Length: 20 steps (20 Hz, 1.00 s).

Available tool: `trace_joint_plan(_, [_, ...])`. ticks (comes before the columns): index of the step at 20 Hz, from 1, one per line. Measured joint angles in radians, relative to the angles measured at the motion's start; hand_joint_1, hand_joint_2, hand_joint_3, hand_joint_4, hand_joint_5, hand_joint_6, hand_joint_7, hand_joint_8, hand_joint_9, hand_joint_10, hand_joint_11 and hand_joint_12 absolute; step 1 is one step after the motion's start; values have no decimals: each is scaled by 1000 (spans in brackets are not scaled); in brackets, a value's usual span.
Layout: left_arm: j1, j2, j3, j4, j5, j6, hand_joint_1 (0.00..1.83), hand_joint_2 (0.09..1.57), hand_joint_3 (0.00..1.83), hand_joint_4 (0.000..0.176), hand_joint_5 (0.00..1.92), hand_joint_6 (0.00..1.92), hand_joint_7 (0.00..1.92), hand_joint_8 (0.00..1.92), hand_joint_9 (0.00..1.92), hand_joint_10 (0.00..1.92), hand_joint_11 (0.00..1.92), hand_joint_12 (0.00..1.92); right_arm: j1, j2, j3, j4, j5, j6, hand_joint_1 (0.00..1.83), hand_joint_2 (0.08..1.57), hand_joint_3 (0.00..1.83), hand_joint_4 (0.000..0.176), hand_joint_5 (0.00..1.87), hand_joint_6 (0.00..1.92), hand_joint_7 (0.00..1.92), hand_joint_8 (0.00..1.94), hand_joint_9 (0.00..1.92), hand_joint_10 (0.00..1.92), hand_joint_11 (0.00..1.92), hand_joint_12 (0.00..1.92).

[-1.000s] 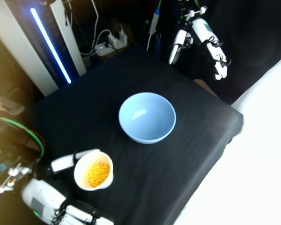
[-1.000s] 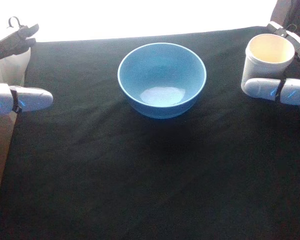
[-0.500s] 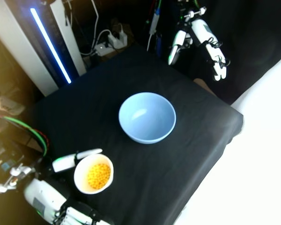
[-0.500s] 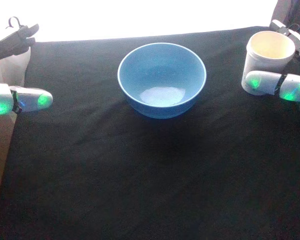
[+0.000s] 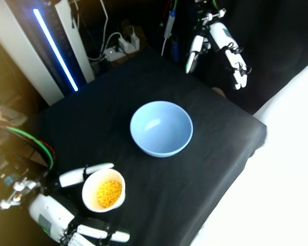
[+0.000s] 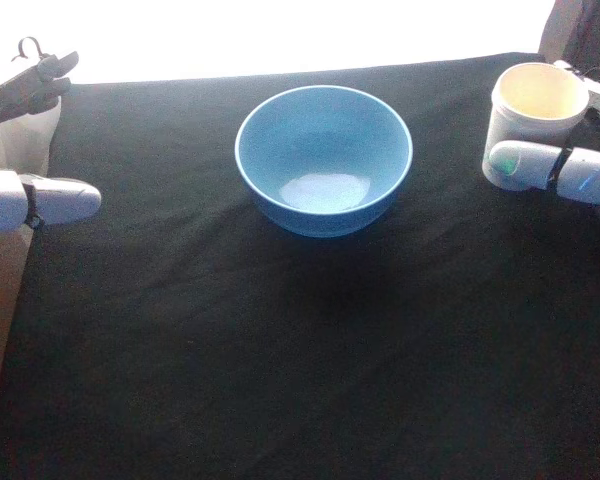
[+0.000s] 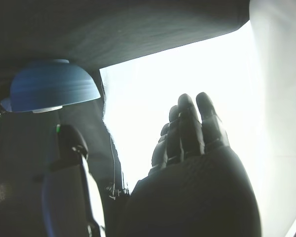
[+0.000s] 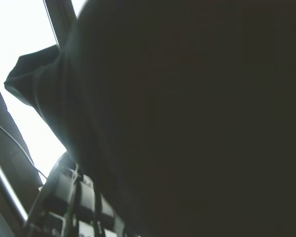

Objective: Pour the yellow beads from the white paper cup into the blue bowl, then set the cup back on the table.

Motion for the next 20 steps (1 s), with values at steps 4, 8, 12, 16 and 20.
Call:
trace_joint_plan(4, [0, 0, 0, 0, 0, 0, 712, 975, 0, 18, 0, 0, 225, 2, 305, 0, 3, 392, 0, -1, 0, 1, 2, 3, 797, 945, 14, 150, 875, 18, 140, 0, 0, 0, 0, 0])
trace_joint_plan(8, [0, -8, 2, 2, 2, 0, 677, 984, 2, 21, 0, 0, 223, 0, 280, 0, 0, 336, 0, -2, 0, 4, 11, 6, 1029, 1082, 0, 176, 1035, 870, 229, 15, 0, 0, 0, 0])
trace_joint_plan(12, [0, -10, 2, -1, 2, 0, 663, 982, 0, 14, 0, 0, 223, 0, 304, 0, 1, 408, 0, -2, 1, -8, 14, 16, 1046, 1072, 0, 176, 1068, 828, 271, 5, 0, 0, 0, 0])
trace_joint_plan(16, [0, -11, 6, 3, 3, 0, 678, 985, 0, 26, 0, 0, 223, 1, 294, 1, 0, 353, 5, -5, 20, -69, 12, 48, 1043, 1073, 2, 176, 1060, 840, 252, 2, 0, 0, 0, 0])
trace_joint_plan(20, [0, -13, 6, 3, 6, 0, 691, 987, 1, 0, 0, 0, 235, 0, 301, 0, 0, 426, 51, 10, 19, -208, 5, 48, 1069, 1037, 0, 176, 1154, 682, 257, 2, 0, 0, 0, 0])
